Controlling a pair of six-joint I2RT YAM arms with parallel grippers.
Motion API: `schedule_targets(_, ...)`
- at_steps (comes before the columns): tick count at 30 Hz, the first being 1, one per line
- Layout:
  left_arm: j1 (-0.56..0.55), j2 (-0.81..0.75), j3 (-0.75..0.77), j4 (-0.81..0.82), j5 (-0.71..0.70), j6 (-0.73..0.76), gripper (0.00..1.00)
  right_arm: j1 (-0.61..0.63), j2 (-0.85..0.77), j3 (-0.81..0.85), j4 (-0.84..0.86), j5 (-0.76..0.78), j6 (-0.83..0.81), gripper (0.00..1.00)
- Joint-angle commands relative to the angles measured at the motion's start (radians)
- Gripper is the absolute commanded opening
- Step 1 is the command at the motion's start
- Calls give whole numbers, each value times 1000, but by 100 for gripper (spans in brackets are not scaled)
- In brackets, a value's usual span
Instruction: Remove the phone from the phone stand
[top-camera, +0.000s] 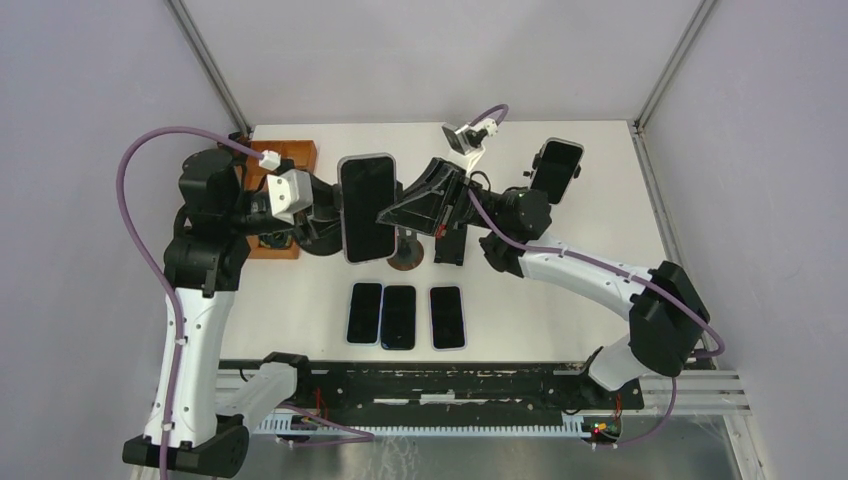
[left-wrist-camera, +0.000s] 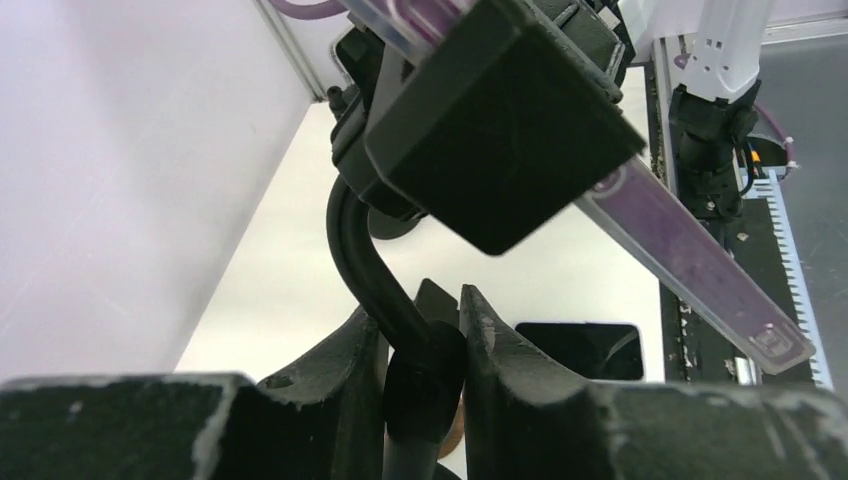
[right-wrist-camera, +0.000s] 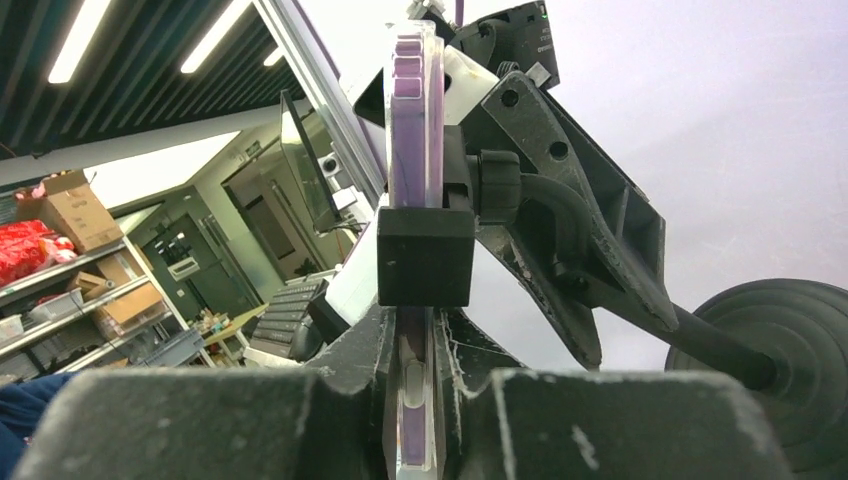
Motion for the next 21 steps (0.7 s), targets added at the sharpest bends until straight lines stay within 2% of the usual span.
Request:
schedule_targets(1, -8, -21, 38, -90, 78, 121, 2, 6, -79, -11, 49, 56, -57, 19)
schedule_targets(6, -6, -30, 46, -172, 109, 191, 2, 2, -115, -32, -27, 28, -120, 47)
schedule_targets(9, -7, -34, 58, -275, 113, 286, 2, -13, -143, -29, -101, -10, -169, 64)
schedule_targets(14, -8, -31, 86, -523, 102, 536, 2, -75, -214, -3, -298, -67, -332, 73)
schedule_targets(17, -17, -24, 103, -636, 91, 625, 2, -80, -246, 23, -417, -69, -447, 79)
schedule_targets(21, -26, -20, 107, -697, 88, 673, 2, -77, -229, 28, -371, -116, -415, 81)
